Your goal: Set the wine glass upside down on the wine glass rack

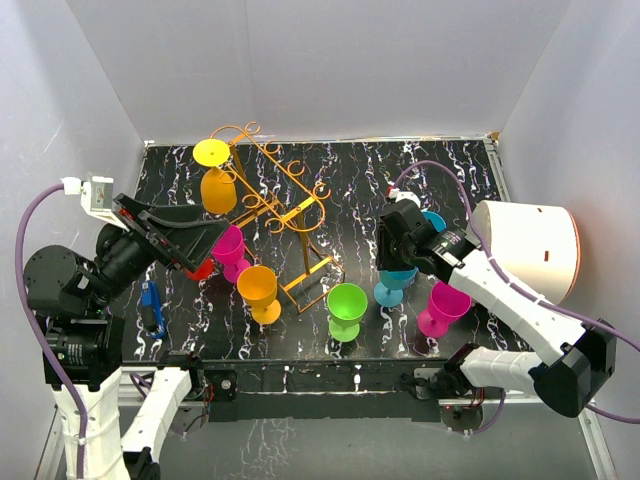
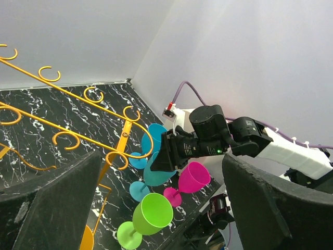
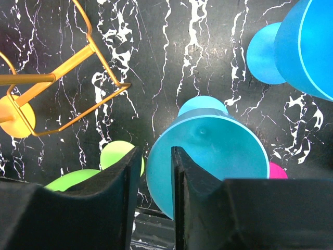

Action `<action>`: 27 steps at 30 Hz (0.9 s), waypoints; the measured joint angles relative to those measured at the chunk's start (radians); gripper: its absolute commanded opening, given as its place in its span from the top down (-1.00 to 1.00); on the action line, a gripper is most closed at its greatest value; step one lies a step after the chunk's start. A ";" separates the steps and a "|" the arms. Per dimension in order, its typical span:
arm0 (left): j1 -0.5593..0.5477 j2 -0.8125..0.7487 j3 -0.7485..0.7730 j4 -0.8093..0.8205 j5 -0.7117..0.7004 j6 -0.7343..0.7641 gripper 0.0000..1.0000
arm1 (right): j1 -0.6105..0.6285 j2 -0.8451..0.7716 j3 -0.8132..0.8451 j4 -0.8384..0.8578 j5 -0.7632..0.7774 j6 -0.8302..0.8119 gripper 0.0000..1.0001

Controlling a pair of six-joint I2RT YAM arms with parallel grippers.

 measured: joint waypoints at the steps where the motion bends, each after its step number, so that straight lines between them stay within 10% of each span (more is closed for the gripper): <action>1: -0.003 0.004 0.006 -0.001 0.002 0.006 -0.97 | 0.001 0.001 0.000 0.005 0.006 0.001 0.55; 10: -0.011 0.029 0.022 -0.005 0.013 0.029 -0.97 | 0.008 0.046 0.000 0.016 0.031 0.004 1.00; 27: -0.013 0.042 0.020 0.082 0.049 -0.041 -0.97 | 0.013 -0.085 0.194 -0.026 -0.032 0.002 1.00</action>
